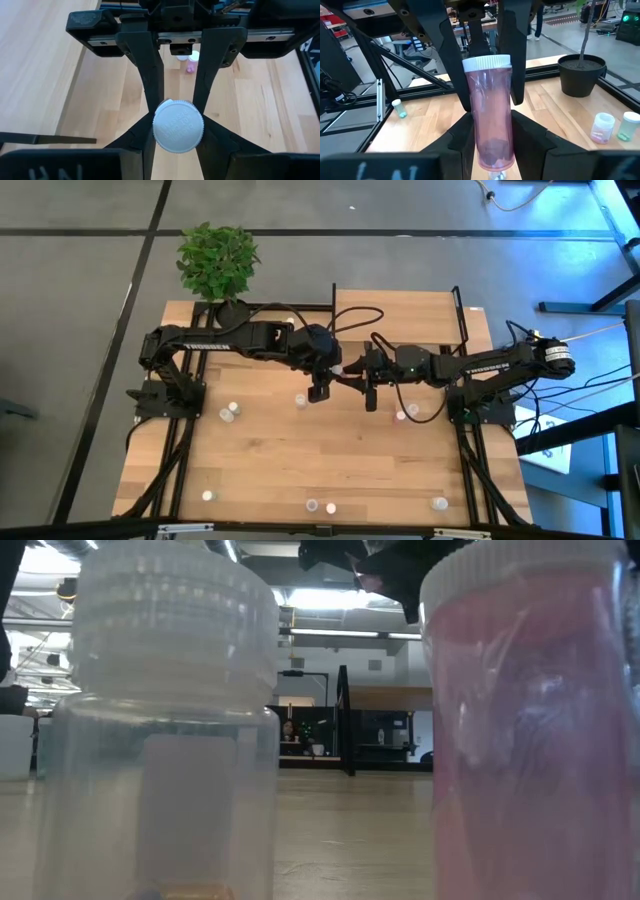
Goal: Pick and place medicine bottles onto shelf by color
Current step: Put the top left pink pill bottle on the shelf
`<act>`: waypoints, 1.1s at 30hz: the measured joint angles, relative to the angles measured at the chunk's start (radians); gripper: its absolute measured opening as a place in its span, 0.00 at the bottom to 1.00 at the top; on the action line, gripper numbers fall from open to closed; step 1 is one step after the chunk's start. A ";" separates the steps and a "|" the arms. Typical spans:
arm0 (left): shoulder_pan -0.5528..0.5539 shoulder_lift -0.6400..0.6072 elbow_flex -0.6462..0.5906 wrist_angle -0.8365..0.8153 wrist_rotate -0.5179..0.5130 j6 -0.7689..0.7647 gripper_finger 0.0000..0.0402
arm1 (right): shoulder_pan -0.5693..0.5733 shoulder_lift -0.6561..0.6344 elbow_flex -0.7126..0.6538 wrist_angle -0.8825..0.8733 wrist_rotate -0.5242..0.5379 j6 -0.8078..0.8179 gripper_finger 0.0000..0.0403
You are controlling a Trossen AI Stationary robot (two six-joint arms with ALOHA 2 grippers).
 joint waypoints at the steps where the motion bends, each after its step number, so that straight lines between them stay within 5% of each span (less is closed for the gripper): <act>1: 0.000 0.000 0.000 0.000 0.000 -0.009 0.27 | 0.000 0.000 0.000 0.000 0.000 0.000 0.28; 21: 0.000 0.000 0.000 0.006 0.001 0.001 0.25 | 0.000 0.000 0.000 0.002 0.009 0.002 0.28; 33: 0.000 0.000 0.000 0.029 -0.016 0.012 0.37 | 0.000 0.001 -0.001 -0.004 0.010 0.007 0.28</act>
